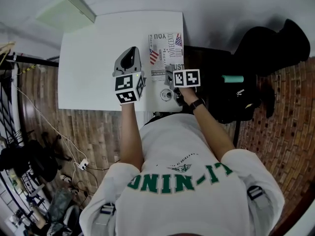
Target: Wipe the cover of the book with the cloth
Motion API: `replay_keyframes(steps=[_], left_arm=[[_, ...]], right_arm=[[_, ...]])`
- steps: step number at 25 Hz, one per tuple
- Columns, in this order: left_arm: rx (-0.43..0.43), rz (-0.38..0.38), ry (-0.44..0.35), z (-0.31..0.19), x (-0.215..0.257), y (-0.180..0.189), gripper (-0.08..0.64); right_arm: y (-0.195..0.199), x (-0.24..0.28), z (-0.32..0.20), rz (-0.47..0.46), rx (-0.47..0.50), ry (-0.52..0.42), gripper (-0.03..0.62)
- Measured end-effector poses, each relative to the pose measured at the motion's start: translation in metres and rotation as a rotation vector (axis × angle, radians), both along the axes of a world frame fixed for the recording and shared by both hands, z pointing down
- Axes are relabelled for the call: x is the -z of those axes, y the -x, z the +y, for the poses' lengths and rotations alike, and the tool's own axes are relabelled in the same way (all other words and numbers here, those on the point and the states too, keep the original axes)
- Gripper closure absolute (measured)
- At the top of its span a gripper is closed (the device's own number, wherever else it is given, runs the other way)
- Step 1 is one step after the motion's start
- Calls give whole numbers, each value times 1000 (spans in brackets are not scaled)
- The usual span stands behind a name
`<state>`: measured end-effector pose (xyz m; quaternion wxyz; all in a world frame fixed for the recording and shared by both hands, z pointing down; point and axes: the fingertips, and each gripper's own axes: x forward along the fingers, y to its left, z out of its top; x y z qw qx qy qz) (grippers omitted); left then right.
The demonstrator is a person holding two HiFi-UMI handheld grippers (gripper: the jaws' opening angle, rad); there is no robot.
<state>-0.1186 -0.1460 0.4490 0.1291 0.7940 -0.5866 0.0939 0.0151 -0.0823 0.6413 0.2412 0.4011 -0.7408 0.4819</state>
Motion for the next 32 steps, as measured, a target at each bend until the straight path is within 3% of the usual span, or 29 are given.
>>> replay_keyframes(steps=[4, 8, 13, 23, 29, 32], left_arm=[[27, -1, 1, 5, 1, 11, 546], [36, 0, 7, 8, -1, 17, 546], [18, 5, -2, 5, 3, 13, 546], [-91, 7, -5, -5, 2, -28, 546], [-123, 55, 12, -2, 1, -39, 546], [-123, 71, 30, -3, -1, -36, 546]], right_arm=[[71, -4, 18, 15, 201, -50, 551], [87, -14, 25, 51, 253, -88, 552], [46, -14, 21, 35, 160, -107, 552], [-80, -17, 21, 129, -84, -126, 554], [-96, -12, 19, 76, -187, -67, 549], [-85, 10, 7, 77, -171, -126, 549]])
